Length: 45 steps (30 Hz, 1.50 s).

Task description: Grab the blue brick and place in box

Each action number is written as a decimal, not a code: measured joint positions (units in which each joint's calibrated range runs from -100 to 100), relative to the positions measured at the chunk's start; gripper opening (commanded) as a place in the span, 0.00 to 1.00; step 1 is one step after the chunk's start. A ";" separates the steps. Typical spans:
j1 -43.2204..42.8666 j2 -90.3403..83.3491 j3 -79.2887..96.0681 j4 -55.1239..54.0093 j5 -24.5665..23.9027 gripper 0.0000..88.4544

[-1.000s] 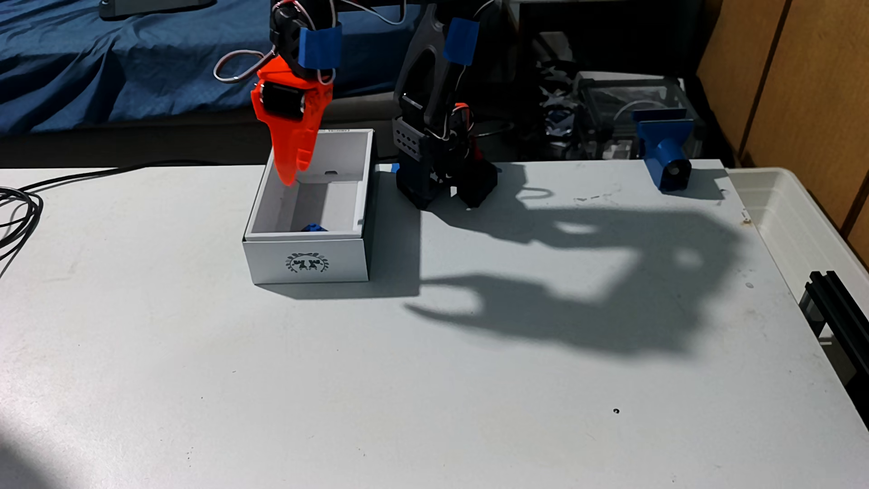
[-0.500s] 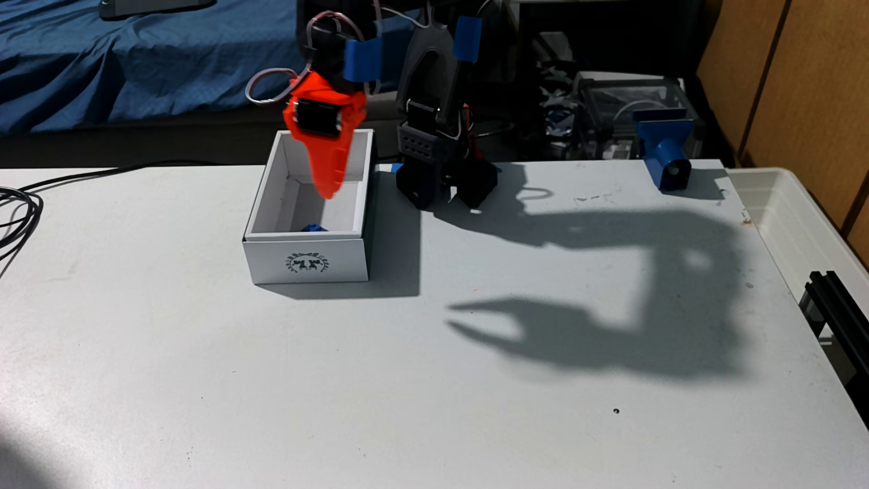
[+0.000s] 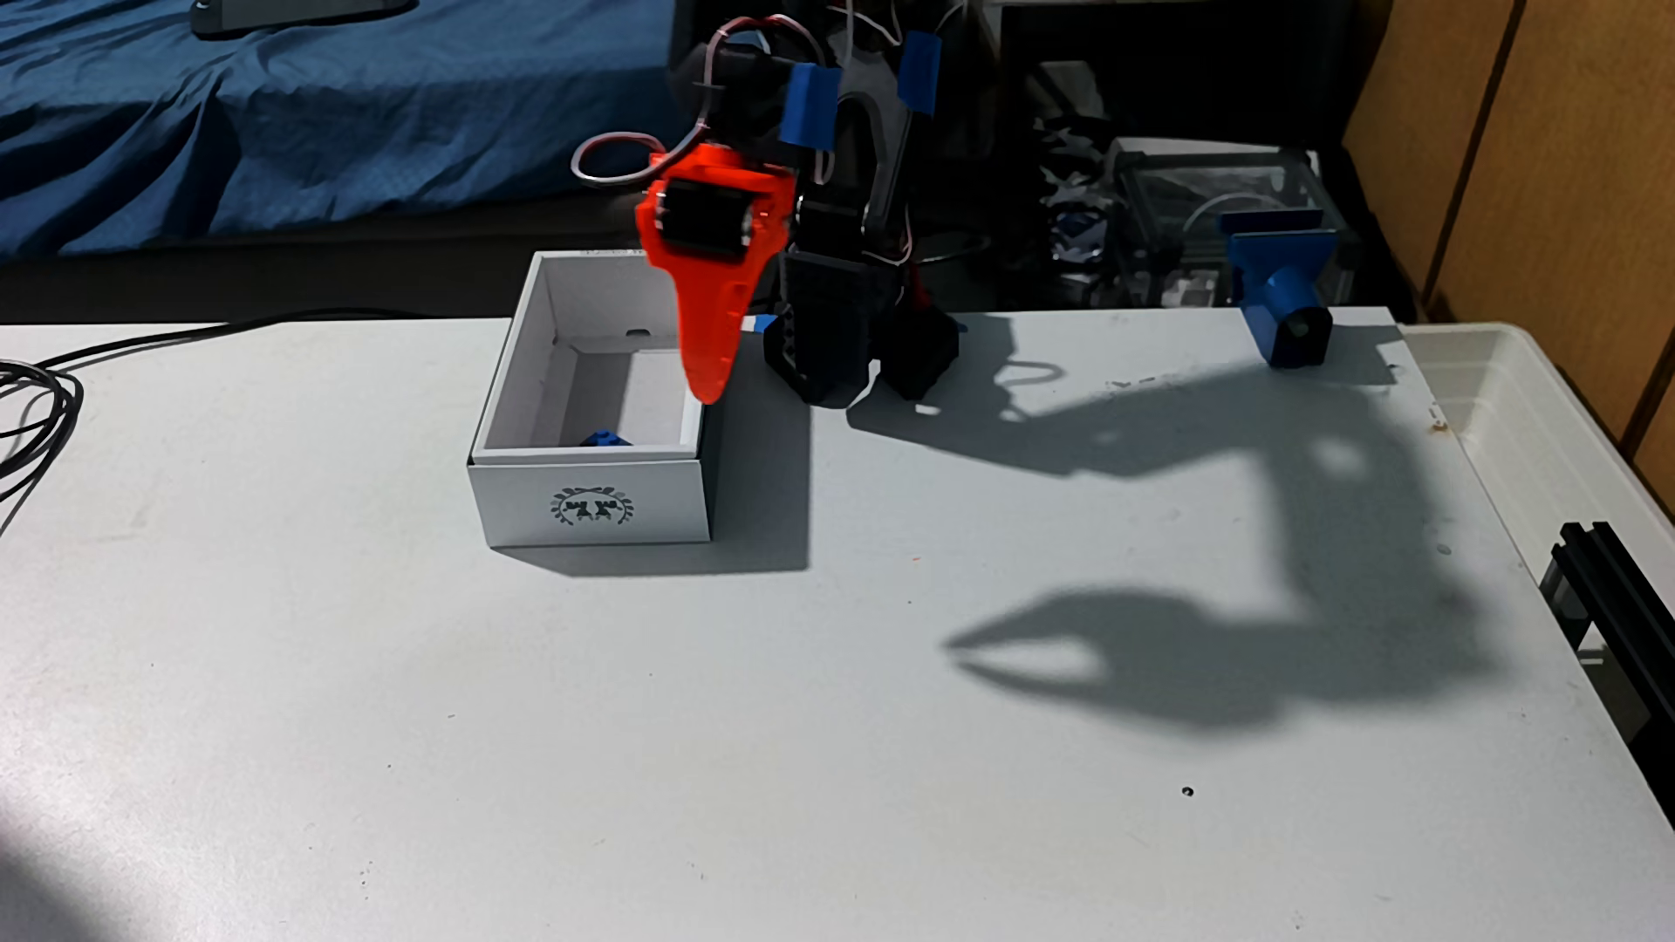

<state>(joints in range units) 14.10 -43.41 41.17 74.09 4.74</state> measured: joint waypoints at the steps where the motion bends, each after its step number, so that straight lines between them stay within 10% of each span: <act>1: -0.52 -1.94 2.24 -0.97 -0.26 0.01; 45: -13.43 -54.56 53.02 -18.97 -1.32 0.01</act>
<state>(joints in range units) 0.66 -97.97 94.19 55.12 3.42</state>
